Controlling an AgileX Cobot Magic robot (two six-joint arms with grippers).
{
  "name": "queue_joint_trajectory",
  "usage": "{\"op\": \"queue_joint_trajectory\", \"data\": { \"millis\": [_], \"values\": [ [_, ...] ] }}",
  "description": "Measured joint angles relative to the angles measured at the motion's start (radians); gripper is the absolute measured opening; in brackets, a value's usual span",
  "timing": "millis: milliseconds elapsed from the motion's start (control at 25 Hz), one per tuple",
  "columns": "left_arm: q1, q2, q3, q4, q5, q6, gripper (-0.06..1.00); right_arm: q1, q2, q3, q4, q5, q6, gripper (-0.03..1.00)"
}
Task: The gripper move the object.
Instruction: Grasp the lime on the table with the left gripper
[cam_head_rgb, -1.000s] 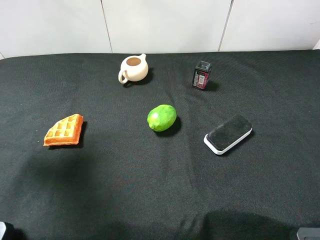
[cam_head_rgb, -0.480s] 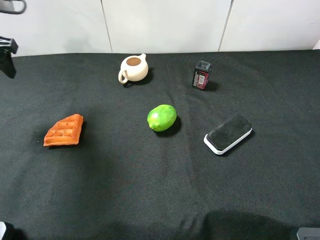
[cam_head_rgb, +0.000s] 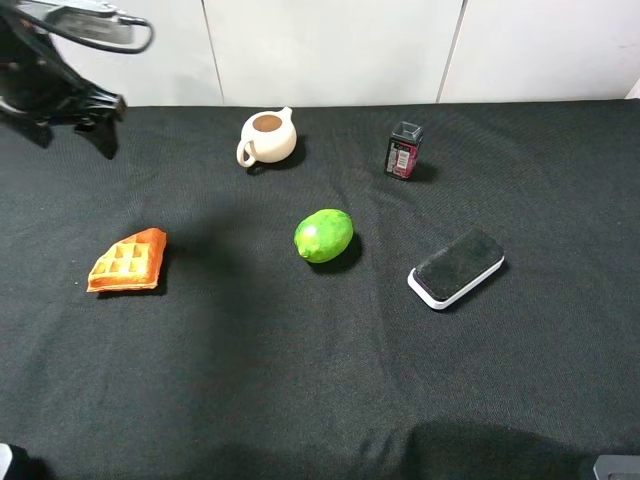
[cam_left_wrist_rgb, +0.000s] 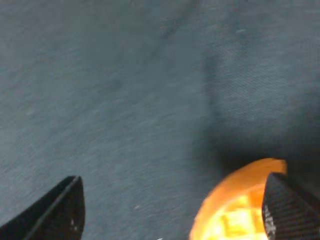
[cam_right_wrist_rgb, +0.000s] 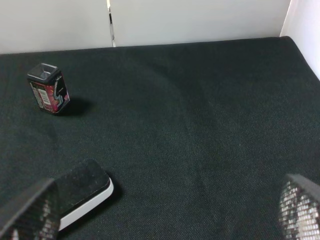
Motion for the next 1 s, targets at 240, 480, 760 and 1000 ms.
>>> {"op": "queue_joint_trajectory", "data": {
  "millis": [240, 480, 760, 1000],
  "values": [
    [-0.127, 0.003, -0.007, -0.058, -0.044, 0.0, 0.71, 0.0, 0.0, 0.0, 0.0, 0.0, 0.0, 0.66],
    [-0.264, 0.003, -0.007, -0.068, -0.073, 0.0, 0.71, 0.0, 0.0, 0.0, 0.0, 0.0, 0.0, 0.66],
    [-0.428, 0.055, -0.014, -0.071, -0.075, -0.018, 0.71, 0.0, 0.0, 0.0, 0.0, 0.0, 0.0, 0.66],
    [-0.535, 0.159, -0.087, -0.072, -0.071, -0.037, 0.71, 0.0, 0.0, 0.0, 0.0, 0.0, 0.0, 0.66]
  ]
}}
